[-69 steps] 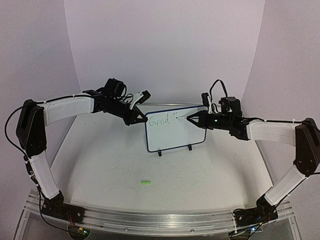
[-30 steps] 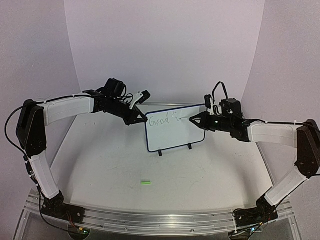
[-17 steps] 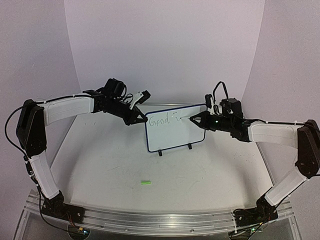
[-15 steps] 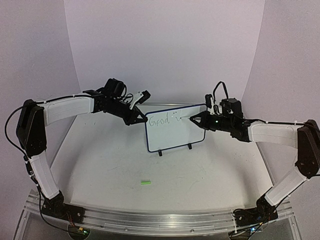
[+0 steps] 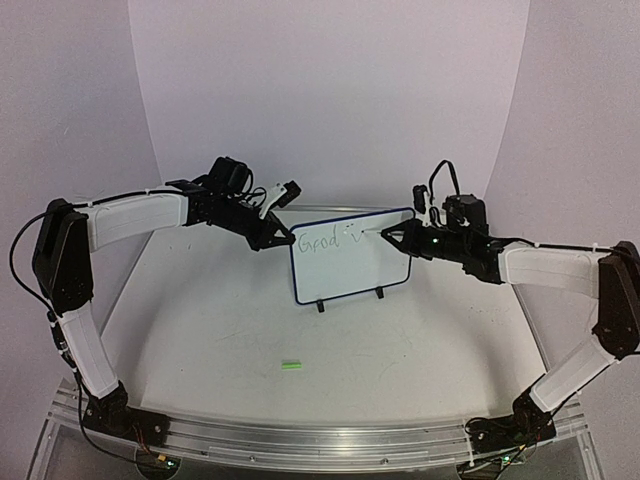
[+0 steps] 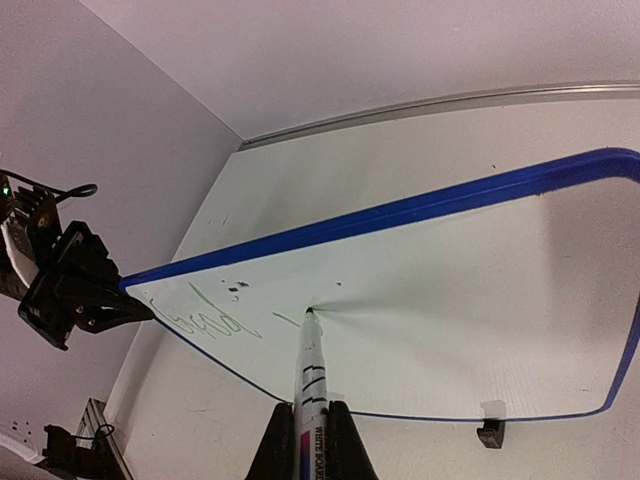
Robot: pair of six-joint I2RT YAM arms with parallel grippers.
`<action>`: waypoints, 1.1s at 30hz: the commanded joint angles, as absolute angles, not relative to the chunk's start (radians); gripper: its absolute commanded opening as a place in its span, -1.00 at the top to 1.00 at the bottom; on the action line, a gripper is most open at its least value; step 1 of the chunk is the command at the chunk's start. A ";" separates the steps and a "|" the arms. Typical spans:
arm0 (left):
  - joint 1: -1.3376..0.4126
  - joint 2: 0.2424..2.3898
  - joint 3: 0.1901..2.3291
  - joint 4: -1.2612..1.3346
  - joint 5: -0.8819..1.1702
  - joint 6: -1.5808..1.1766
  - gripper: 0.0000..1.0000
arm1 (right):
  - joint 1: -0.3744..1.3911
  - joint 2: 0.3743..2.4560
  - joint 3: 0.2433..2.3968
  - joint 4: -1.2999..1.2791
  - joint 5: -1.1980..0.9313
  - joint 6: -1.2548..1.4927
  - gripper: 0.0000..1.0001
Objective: Write a sentence on the whiteboard
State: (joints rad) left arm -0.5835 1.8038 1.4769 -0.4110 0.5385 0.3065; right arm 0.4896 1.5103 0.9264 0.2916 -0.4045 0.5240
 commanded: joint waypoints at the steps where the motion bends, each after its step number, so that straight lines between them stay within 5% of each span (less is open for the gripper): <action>1: -0.578 1.796 1.463 -0.443 0.448 0.348 1.00 | 0.488 1.473 0.960 0.345 -0.371 0.526 1.00; 33: -0.578 1.805 1.465 -0.445 0.434 0.348 1.00 | 0.487 1.452 0.889 0.350 -0.367 0.526 1.00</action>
State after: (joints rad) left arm -0.5835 1.8038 1.4769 -0.4118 0.5373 0.3069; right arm 0.4889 1.4452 0.8522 0.3138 -0.3873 0.5243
